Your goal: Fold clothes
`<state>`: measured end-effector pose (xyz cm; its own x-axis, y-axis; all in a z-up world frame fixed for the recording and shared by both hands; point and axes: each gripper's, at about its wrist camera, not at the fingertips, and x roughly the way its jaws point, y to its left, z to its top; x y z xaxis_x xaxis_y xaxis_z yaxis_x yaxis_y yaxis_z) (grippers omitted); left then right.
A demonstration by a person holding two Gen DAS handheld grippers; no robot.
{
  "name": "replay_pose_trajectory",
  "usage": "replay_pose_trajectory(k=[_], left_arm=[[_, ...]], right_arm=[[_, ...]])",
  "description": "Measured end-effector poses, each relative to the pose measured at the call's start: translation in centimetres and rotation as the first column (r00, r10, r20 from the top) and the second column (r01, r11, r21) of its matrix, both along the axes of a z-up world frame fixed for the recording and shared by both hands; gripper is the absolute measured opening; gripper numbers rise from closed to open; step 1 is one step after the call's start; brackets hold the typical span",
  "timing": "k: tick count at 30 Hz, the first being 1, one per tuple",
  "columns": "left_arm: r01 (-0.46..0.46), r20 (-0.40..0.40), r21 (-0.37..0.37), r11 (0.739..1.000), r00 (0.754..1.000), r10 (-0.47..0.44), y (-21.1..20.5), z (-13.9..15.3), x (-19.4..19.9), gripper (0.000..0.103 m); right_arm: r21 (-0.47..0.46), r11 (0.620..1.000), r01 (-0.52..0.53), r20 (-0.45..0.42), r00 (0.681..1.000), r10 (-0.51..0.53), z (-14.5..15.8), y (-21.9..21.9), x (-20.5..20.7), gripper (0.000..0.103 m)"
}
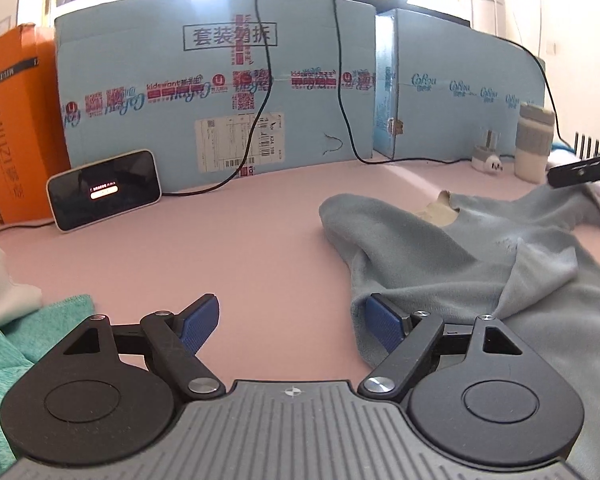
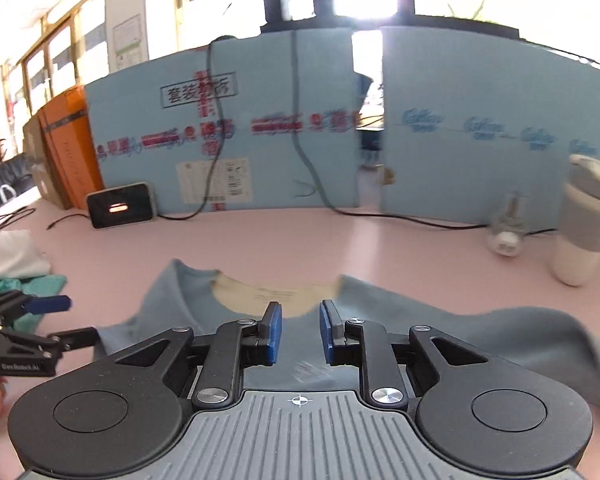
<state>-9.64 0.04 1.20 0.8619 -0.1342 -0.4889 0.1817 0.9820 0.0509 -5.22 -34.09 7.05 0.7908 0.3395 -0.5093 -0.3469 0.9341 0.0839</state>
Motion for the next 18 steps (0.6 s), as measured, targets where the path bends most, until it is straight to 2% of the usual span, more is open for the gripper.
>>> replay_pose_trajectory(k=[5, 11, 13, 15, 18], left_arm=[[0.022, -0.008, 0.054, 0.998, 1.0, -0.022, -0.7, -0.1, -0.8, 0.08], [0.045, -0.016, 0.098, 0.994, 0.999, -0.044, -1.0, -0.4, -1.7, 0.082], [0.046, -0.02, 0.104, 0.993, 0.999, -0.044, -0.9, -0.4, -1.8, 0.082], [0.047, -0.022, 0.096, 0.994, 0.999, -0.045, -0.8, -0.3, -1.9, 0.082], [0.051, -0.019, 0.083, 0.995, 0.999, -0.049, -0.9, -0.2, -1.9, 0.082]], right_arm=[[0.054, 0.995, 0.078, -0.075, 0.994, -0.074, -1.1, -3.3, 0.2, 0.022], [0.064, 0.997, 0.044, -0.129, 0.991, -0.035, -2.9, -2.0, 1.3, 0.022], [0.067, 0.997, 0.032, -0.146, 0.989, -0.022, -3.5, -1.6, 1.7, 0.028], [0.071, 0.997, 0.021, -0.164, 0.986, -0.009, -4.1, -1.2, 2.1, 0.048], [0.077, 0.997, 0.004, -0.19, 0.982, 0.011, -5.0, -0.5, 2.6, 0.049]])
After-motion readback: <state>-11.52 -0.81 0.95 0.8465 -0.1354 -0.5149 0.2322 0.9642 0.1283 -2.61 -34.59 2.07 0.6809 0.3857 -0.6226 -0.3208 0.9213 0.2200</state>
